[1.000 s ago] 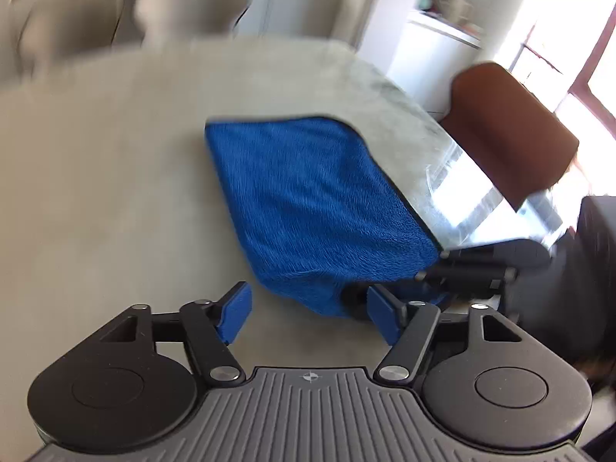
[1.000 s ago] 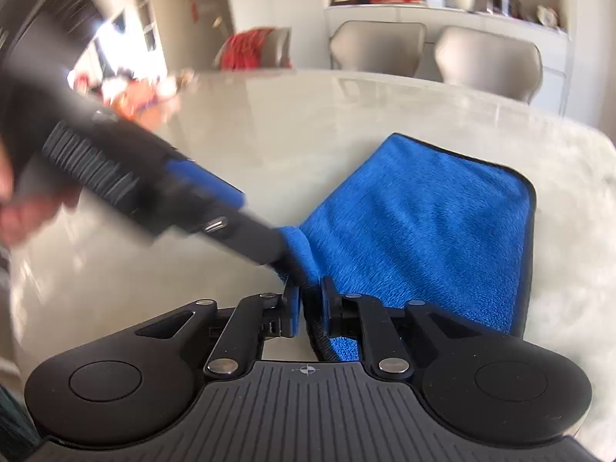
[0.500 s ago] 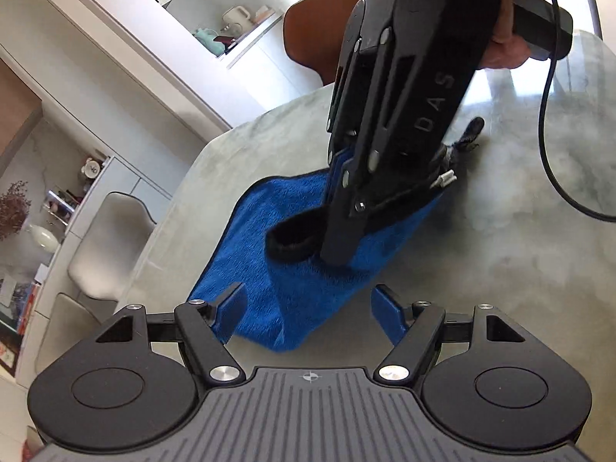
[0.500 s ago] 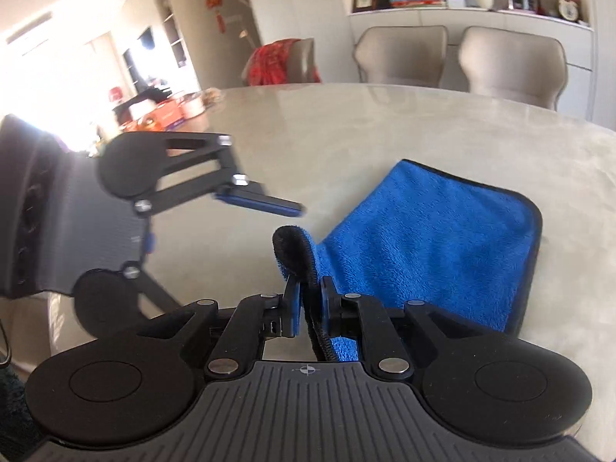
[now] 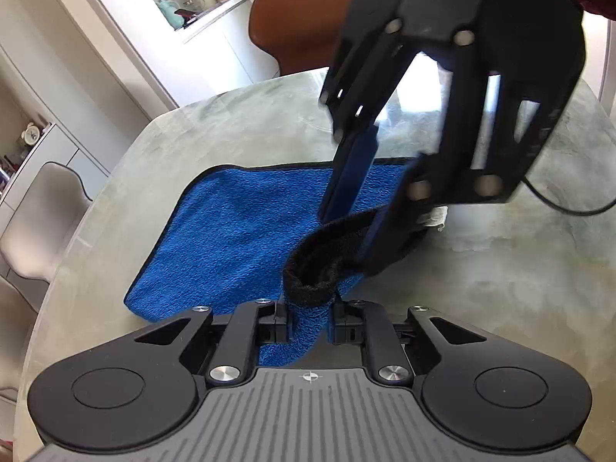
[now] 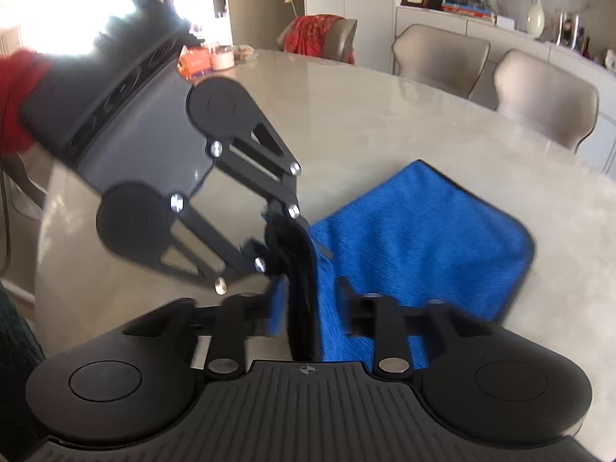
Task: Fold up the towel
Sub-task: 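Lift the pinched end with both tools and fold it over the towel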
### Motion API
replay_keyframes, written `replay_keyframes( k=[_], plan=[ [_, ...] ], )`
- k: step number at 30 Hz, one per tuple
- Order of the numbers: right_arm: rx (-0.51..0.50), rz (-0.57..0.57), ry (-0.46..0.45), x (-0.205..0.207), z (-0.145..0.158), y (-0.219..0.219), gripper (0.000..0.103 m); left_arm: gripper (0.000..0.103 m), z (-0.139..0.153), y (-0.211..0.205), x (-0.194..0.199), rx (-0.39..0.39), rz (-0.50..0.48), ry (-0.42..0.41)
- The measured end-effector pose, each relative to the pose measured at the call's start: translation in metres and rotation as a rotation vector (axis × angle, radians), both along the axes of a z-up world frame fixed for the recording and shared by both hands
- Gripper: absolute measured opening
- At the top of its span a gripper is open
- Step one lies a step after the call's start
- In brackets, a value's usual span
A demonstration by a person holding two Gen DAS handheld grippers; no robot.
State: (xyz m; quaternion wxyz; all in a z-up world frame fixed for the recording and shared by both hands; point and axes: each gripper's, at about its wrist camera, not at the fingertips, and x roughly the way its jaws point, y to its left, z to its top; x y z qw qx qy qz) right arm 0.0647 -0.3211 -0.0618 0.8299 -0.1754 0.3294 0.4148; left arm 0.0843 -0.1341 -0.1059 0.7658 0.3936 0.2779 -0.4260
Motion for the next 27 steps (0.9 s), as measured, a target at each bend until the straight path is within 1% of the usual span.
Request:
replay_keyframes(
  k=[3, 5, 10, 13, 15, 19, 23, 25, 26, 27],
  plan=[
    [-0.067, 0.011, -0.046, -0.015, -0.002, -0.009, 0.039, 0.013, 0.005, 0.004, 0.005, -0.019, 0.016, 0.022],
    [-0.135, 0.007, -0.074, -0.025, -0.008, -0.015, 0.040, 0.013, 0.009, 0.006, 0.008, -0.039, 0.028, 0.040],
    [-0.253, -0.031, -0.094, -0.034, -0.028, -0.023, 0.040, 0.013, 0.016, 0.006, 0.015, -0.077, 0.073, 0.078],
    [-0.251, -0.029, -0.100, -0.033, -0.033, -0.019, 0.040, 0.013, 0.021, 0.006, 0.018, -0.100, 0.087, 0.096],
    [-0.256, -0.022, -0.109, -0.034, -0.037, -0.013, 0.040, 0.013, 0.023, 0.002, 0.022, -0.098, 0.084, 0.089],
    [-0.304, -0.012, -0.154, -0.034, -0.049, -0.002, 0.040, 0.013, 0.026, -0.002, 0.024, -0.111, 0.091, 0.095],
    [-0.334, -0.027, -0.195, -0.034, -0.054, 0.000, 0.039, 0.014, 0.031, 0.002, 0.026, -0.128, 0.115, 0.106],
    [-0.323, -0.059, -0.177, -0.030, -0.052, -0.004, 0.032, 0.014, 0.033, 0.006, 0.022, -0.133, 0.127, 0.107],
    [-0.308, -0.083, -0.159, -0.028, -0.050, -0.006, 0.023, 0.014, 0.033, 0.007, 0.022, -0.138, 0.135, 0.110],
    [-0.293, -0.106, -0.140, -0.025, -0.047, -0.009, 0.019, 0.015, 0.033, 0.008, 0.021, -0.143, 0.144, 0.114]
  ],
)
